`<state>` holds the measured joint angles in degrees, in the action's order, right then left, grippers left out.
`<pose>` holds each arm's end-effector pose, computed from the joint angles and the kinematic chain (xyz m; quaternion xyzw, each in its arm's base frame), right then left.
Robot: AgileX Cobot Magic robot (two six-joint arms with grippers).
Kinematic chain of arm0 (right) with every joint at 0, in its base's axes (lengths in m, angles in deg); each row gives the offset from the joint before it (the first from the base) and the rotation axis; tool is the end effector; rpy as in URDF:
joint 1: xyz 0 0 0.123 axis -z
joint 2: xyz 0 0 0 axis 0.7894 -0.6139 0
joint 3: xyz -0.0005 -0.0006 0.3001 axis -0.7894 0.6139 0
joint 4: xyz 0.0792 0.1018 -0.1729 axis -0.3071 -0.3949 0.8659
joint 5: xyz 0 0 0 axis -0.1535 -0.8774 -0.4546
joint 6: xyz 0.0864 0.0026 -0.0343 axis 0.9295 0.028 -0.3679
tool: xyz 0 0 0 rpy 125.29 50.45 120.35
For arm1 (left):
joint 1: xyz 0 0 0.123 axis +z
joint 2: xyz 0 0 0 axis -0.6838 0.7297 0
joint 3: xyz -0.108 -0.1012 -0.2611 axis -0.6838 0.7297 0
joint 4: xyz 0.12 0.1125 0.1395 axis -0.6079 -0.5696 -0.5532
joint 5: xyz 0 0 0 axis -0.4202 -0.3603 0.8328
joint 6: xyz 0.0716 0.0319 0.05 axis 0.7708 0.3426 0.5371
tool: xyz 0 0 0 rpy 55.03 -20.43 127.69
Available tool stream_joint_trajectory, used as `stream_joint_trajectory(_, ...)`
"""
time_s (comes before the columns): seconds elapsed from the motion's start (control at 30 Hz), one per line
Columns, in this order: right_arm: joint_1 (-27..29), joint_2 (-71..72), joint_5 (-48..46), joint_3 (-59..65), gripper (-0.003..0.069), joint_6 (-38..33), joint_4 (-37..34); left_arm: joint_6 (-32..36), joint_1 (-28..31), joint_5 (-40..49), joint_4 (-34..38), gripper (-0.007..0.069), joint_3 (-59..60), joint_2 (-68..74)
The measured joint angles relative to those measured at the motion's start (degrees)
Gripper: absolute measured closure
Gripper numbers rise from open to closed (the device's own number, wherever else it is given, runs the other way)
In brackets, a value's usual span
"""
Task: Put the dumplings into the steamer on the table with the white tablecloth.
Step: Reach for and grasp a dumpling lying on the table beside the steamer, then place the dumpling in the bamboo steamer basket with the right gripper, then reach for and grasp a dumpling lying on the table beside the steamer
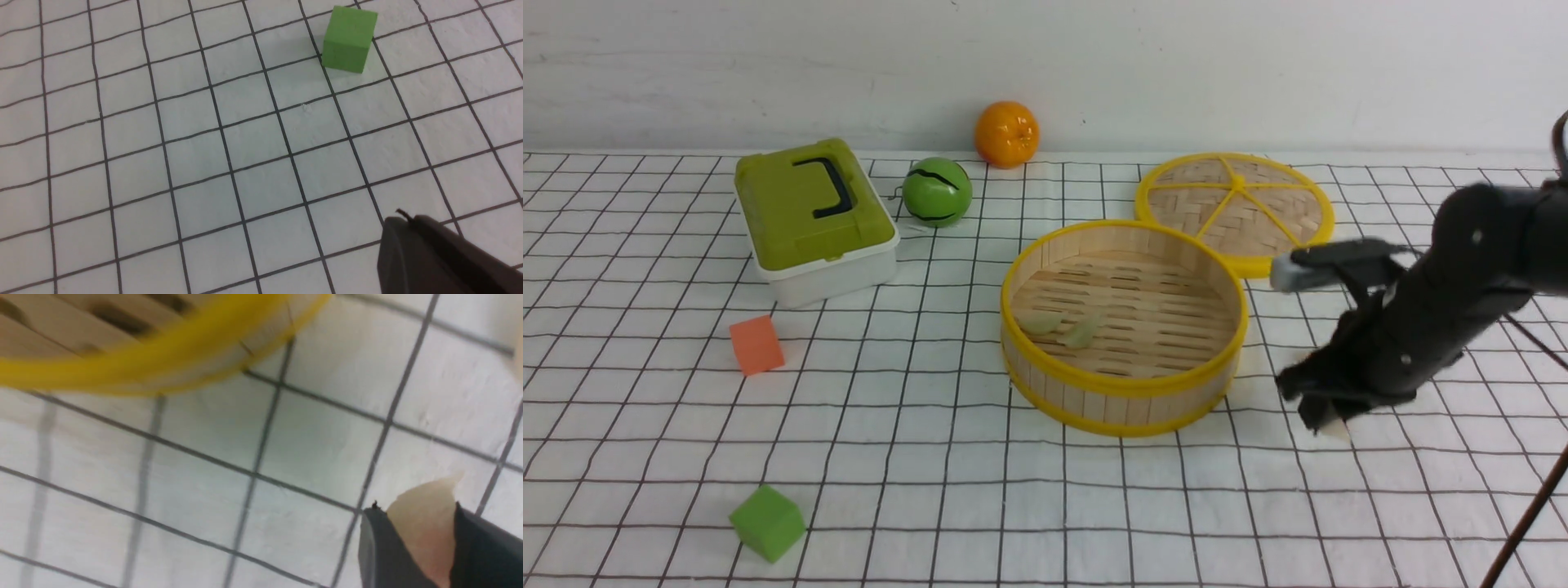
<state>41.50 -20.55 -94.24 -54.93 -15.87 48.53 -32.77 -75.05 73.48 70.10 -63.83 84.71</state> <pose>0.3357 0.0813 0.2507 -0.0977 0.9698 0.1162 0.1910 0.0089 0.0239 0.2565 0.1423 0.9001 -0.0149 0.4115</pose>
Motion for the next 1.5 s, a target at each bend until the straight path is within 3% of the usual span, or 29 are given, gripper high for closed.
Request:
stream_joint_trajectory(0.13, -1.9, 2.8, 1.3, -4.3, 0.0478, -1.0, -7.9, 0.0, 0.0, -4.4, 0.0, 0.0637, 0.0, 0.0)
stream_joint_trajectory(0.17, -4.3, 2.9, 6.0, -5.8, 0.0478, -4.1, -14.4, -0.3, 0.0, -7.1, 0.0, 0.0637, 0.0, 0.0)
stream_joint_trajectory(0.27, -8.2, -0.2, 14.1, -6.2, 0.0478, -9.8, -22.7, -0.7, 0.0, -9.2, 0.0, 0.0637, 0.0, 0.0)
stream_joint_trajectory(0.4, -10.6, -6.3, 20.1, -6.2, 0.0478, -14.1, -29.1, -0.8, 0.0, -9.5, 0.0, 0.0637, 0.0, -0.8)
stream_joint_trajectory(0.77, -10.5, -14.2, 25.6, -6.2, 0.0474, -19.0, -42.3, -0.9, 0.0, -10.8, -1.3, 0.0637, 2.9, -7.0)
stream_joint_trajectory(0.9, -10.5, -14.3, 25.1, -6.2, 0.0431, -21.2, -43.2, -0.9, 0.0, -12.9, -1.8, 0.0637, 5.5, -7.5)
stream_joint_trajectory(1.0, -10.5, -14.2, 23.4, -6.2, 0.0318, -21.8, -43.1, -0.9, 0.0, -14.1, -2.1, 0.0637, 6.3, -7.5)
stream_joint_trajectory(1.17, -8.3, -11.2, 17.9, -6.5, 0.0214, -23.4, -38.2, -0.9, 0.0, -14.5, -2.4, 0.0637, 6.3, -7.5)
stream_joint_trajectory(1.37, 2.3, -5.0, 2.9, -11.2, 0.02, -20.7, -24.2, -0.9, 0.0, -14.6, -2.4, 0.0637, 6.3, -7.5)
stream_joint_trajectory(1.5, 6.9, -5.8, -0.4, -11.6, 0.0223, -18.4, -14.8, -0.9, 0.0, -14.6, -2.4, 0.0637, 6.3, -7.5)
